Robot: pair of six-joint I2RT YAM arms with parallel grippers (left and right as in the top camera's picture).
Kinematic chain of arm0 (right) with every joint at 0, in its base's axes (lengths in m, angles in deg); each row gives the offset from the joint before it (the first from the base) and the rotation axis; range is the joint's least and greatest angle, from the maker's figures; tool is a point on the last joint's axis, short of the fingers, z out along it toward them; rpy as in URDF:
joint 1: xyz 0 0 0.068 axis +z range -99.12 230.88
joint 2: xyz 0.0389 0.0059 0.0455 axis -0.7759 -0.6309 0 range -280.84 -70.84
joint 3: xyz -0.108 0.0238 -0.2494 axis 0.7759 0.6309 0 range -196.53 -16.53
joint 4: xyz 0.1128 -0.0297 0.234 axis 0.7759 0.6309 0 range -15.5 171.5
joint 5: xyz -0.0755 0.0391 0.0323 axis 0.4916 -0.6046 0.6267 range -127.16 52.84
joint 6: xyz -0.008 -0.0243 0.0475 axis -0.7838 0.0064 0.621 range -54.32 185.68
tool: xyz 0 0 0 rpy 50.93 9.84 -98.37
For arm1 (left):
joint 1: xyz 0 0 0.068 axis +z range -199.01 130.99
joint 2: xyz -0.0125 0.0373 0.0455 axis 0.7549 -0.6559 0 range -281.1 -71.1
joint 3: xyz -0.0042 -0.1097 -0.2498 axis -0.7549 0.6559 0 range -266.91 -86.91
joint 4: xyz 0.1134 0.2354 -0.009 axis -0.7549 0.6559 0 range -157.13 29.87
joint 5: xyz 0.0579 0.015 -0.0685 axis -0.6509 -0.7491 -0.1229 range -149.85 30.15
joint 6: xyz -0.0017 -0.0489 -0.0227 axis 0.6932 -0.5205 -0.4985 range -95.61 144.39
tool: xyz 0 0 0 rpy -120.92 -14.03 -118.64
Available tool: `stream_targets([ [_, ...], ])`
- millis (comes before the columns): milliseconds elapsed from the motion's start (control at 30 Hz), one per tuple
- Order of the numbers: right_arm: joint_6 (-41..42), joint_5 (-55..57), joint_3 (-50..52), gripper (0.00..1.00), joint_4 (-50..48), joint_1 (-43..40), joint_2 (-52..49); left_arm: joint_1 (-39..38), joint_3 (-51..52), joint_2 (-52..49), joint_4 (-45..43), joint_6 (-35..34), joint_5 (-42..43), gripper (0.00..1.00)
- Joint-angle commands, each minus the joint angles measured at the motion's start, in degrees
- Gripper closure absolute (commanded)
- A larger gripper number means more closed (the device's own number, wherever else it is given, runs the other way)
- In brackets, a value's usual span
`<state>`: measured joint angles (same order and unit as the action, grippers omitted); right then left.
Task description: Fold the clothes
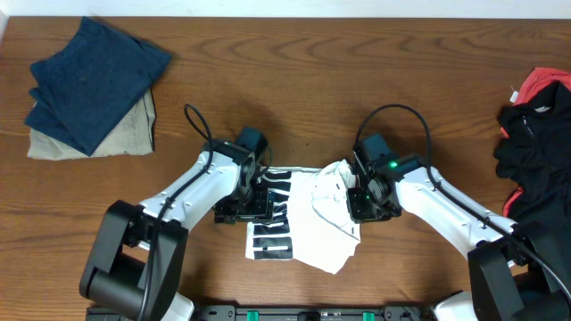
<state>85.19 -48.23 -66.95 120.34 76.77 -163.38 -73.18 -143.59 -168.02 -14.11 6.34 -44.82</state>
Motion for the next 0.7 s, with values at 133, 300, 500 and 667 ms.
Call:
stream_targets([
  [133, -2.1, -2.5, -7.3, 0.71, 7.4, -0.9, 5.9, 0.0, -11.6, 9.5, 2.5, -0.5, -7.6, 0.18],
  [300, -5.5, -6.8, -9.0, 0.73, 8.7, -0.2, 9.9, 1.0, -12.3, 10.8, -6.4, -0.4, -10.4, 0.15],
  [500, -5.4, -13.2, -5.8, 0.87, 8.3, 3.5, 9.0, 1.2, -11.9, 5.6, -11.4, -0.4, -9.8, 0.15],
  [667, -4.8, -18.8, 0.6, 0.86, 3.0, 8.0, 8.9, 1.2, -11.9, -1.6, -10.3, -0.4, -9.5, 0.15],
])
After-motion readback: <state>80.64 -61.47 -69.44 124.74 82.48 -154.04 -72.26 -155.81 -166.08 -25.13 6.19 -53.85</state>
